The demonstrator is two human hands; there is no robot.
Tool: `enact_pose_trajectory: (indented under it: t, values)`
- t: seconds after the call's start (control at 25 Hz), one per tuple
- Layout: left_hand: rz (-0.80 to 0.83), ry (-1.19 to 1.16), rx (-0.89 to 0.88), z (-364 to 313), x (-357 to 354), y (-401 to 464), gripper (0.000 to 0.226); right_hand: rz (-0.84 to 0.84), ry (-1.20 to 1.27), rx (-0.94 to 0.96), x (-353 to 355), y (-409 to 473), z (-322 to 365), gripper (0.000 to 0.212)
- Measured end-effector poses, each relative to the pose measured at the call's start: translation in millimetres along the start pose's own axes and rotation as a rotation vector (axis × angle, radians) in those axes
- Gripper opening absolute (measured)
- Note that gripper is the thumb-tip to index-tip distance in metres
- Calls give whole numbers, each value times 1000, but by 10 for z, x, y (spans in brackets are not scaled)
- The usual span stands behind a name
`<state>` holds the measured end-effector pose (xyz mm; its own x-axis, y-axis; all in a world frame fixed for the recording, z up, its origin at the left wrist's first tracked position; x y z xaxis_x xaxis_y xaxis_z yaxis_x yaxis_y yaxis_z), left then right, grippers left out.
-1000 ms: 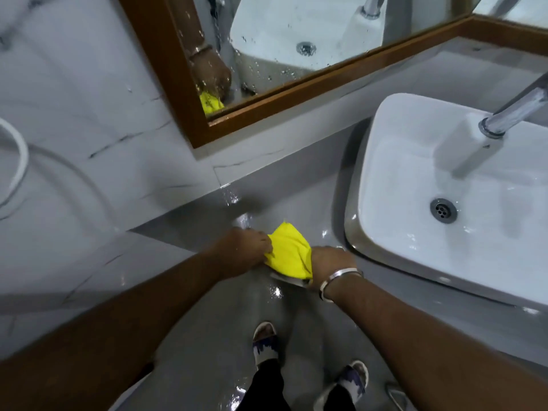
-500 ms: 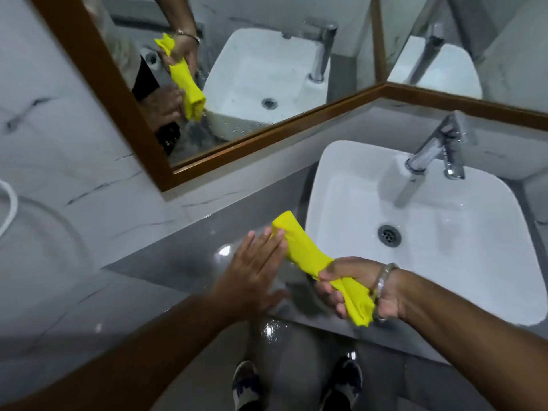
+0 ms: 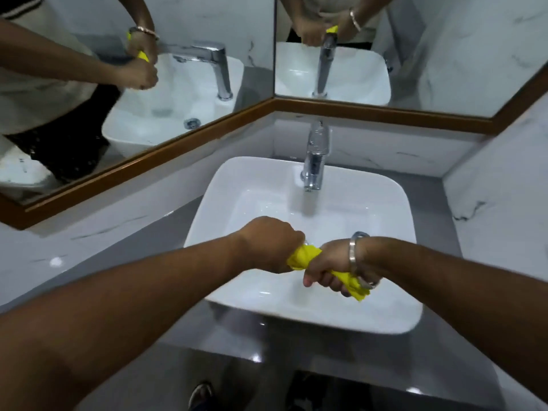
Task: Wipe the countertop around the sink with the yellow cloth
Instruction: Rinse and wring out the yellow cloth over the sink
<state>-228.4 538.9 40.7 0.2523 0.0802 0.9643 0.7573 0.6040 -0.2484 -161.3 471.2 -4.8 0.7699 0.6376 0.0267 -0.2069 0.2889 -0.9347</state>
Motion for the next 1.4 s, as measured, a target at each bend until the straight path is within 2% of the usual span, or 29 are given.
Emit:
enact_pose_trajectory:
  t: [0.08, 0.12, 0.2, 0.24, 0.36, 0.44, 0.6, 0.68, 0.76, 0.84, 0.92, 0.96, 1.12, 1.2, 1.28, 1.32, 1.4]
  values:
    - [133, -70, 27, -55, -116, 204, 22, -282, -311, 169, 384, 164, 138, 21]
    - [202, -178, 37, -79, -214, 260, 22, -410, -510, 274, 465, 181, 275, 20]
    - [341, -511, 122, -88, -451, 338, 25, -612, -827, 473, 555, 170, 499, 7]
    - [404, -704, 188, -97, -572, 333, 25, -678, -934, 564, 568, 164, 563, 8]
    - [575, -1193, 404, -225, -955, 288, 29, -828, -1190, 895, 556, 221, 677, 22]
    - [654, -1402, 500, -327, -1166, 257, 36, -848, -1314, 909, 559, 331, 667, 30]
    - [784, -1745, 567, -524, -1356, 207, 22, -780, -1294, 1057, 572, 453, 635, 32]
    - [805, -1740, 556, -547, -1361, 184, 21, -799, -1258, 1127, 544, 424, 650, 28]
    - [734, -1586, 522, -478, -1310, 202, 24, -797, -1162, 1159, 539, 406, 632, 24]
    - [534, -1200, 411, -321, -1196, 247, 24, -753, -1090, 1128, 554, 388, 549, 33]
    - [312, -750, 314, -177, -1051, 255, 12, -673, -1069, 982, 635, 395, 433, 42]
    - [227, -586, 315, -104, -980, 209, 14, -631, -1057, 917, 667, 384, 380, 45]
    - [-7, -217, 283, -21, -576, 126, 29, -385, -869, 741, 635, 306, 207, 57]
    - [-35, -185, 245, -28, -390, 68, 43, -348, -782, 730, 604, 197, 223, 62]
    - [99, -384, 196, -31, -364, -11, 64, -355, -720, 729, 610, 88, 277, 64]
    - [174, -538, 163, -65, -344, -56, 65, -366, -697, 726, 615, 32, 318, 63]
    - [260, -834, 160, -124, -257, -129, 48, -374, -667, 717, 616, -52, 398, 56]
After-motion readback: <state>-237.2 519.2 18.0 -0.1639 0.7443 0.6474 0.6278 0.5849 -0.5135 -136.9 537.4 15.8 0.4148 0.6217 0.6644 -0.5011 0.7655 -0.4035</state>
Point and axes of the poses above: each hand's wrist, its own y-axis towards the middle knuckle, its own x-axis out of the back of the hand, z = x × y, the point moved 10 cm from there along y, towards the middle knuckle, and after that the axes turned 7 degrees about y, right-handed, at the moved point
